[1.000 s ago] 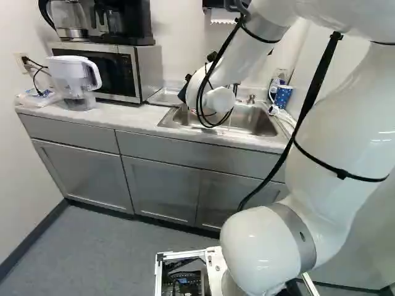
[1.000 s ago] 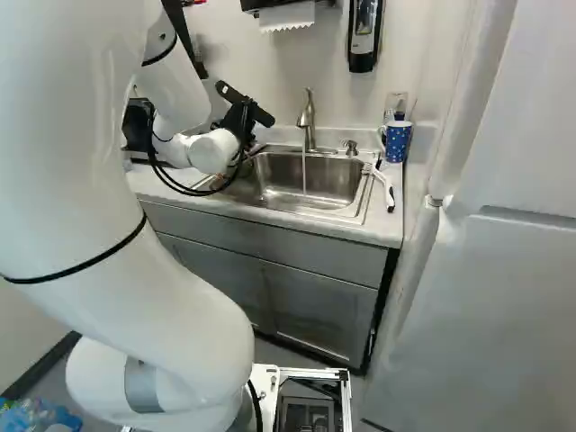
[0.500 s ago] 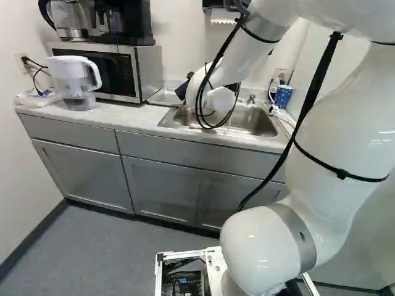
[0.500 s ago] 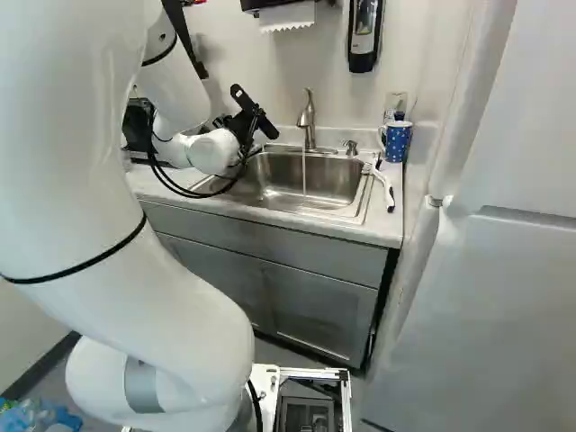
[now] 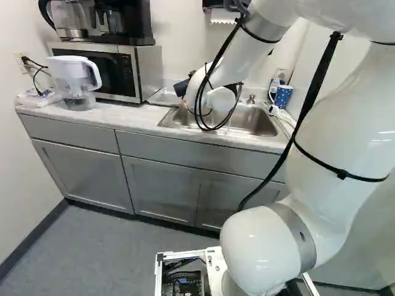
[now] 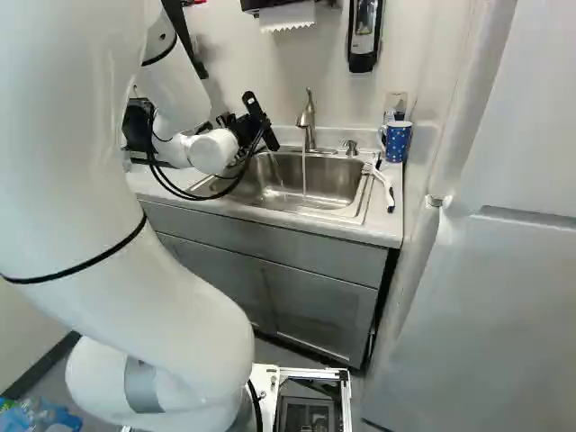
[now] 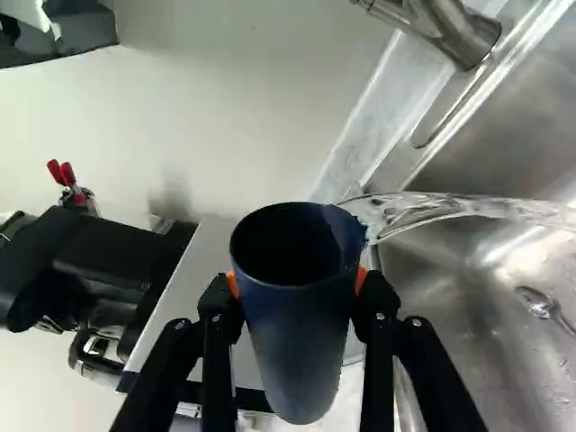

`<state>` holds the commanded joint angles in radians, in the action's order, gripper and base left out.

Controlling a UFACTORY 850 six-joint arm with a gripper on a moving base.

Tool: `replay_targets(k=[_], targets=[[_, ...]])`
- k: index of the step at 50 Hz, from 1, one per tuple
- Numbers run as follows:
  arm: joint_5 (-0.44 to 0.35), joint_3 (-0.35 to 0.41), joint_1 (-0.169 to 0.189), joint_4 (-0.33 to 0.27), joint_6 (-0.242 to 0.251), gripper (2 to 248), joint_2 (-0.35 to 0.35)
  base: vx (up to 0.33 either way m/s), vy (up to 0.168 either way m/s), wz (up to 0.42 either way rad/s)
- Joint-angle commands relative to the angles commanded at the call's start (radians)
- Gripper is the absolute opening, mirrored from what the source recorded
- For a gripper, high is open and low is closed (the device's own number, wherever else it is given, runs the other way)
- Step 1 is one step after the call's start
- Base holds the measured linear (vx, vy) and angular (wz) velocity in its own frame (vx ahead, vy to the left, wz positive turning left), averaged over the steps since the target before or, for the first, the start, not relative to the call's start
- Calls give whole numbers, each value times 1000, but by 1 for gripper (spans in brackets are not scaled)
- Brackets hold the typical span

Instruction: Rinse the cup and place it in the tray

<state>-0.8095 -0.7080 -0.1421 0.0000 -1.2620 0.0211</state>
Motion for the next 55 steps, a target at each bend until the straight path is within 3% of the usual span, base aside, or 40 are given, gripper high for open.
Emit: replay_targets(k=[55], targets=[[0, 0, 0, 0, -578, 126, 0, 0, 0, 0]])
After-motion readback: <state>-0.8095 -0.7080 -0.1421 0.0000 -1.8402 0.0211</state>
